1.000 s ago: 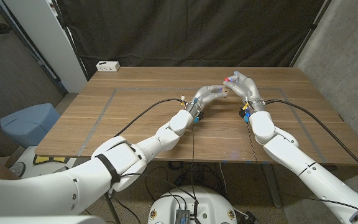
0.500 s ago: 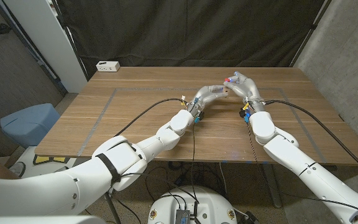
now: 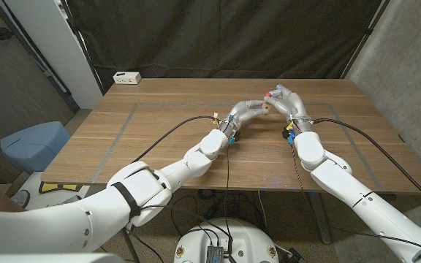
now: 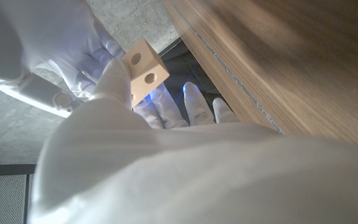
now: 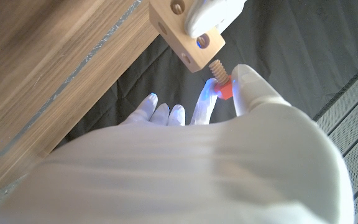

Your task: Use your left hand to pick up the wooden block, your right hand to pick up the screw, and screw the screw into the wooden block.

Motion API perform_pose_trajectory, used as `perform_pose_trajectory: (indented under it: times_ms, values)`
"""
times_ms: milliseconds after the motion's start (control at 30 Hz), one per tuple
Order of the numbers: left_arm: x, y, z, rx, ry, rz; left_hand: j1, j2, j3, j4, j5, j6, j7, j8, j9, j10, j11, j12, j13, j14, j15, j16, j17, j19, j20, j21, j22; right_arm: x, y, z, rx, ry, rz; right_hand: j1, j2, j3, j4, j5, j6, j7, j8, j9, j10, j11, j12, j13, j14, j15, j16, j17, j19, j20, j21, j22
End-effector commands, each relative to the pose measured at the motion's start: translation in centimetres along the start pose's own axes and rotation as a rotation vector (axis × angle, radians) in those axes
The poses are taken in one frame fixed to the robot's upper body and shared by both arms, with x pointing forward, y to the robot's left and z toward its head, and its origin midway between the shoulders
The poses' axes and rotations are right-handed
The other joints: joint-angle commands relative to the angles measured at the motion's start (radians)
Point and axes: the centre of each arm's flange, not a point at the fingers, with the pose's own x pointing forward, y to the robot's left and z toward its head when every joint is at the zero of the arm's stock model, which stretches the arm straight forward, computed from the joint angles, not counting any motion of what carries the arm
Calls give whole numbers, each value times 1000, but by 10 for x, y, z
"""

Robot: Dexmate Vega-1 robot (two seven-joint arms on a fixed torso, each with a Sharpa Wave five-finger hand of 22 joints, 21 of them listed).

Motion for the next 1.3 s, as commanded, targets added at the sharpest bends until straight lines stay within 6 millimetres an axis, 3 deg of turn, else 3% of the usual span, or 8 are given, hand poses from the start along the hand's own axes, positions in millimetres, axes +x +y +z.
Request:
perform_pose_trajectory:
  times_ms: [33, 867, 1300]
  values:
    - [-2, 0, 0, 2, -3, 1, -1, 13, 4, 6, 5, 11, 1, 7, 5, 12, -2, 2, 0, 7, -116, -2, 1, 7, -4, 3, 6, -3, -1, 1, 1, 1, -5, 0, 2, -5, 0, 6, -5, 1, 6, -2, -4, -2, 1, 5, 3, 1, 4, 2, 7, -1, 3, 3]
    - [-4, -4, 4, 3, -11, -3, -2, 14, 4, 6, 5, 10, 0, 6, 5, 12, -1, -1, 2, 8, -116, -4, 1, 9, -4, 3, 6, -10, -4, 0, 1, 2, -8, 0, 5, -9, -1, 13, -4, 1, 10, -12, -5, 0, 1, 5, 3, 1, 4, 1, 7, -1, 3, 3]
    - [-1, -2, 3, 7, -6, 2, -2, 15, 5, 6, 5, 10, 1, 6, 5, 12, -2, -3, 2, 8, -116, -5, 1, 8, -4, 3, 6, -5, -6, -1, -2, -2, -4, -1, 6, -9, -1, 17, -5, 0, 12, -17, -5, -3, 2, 5, 4, 0, 4, 1, 7, -1, 3, 3]
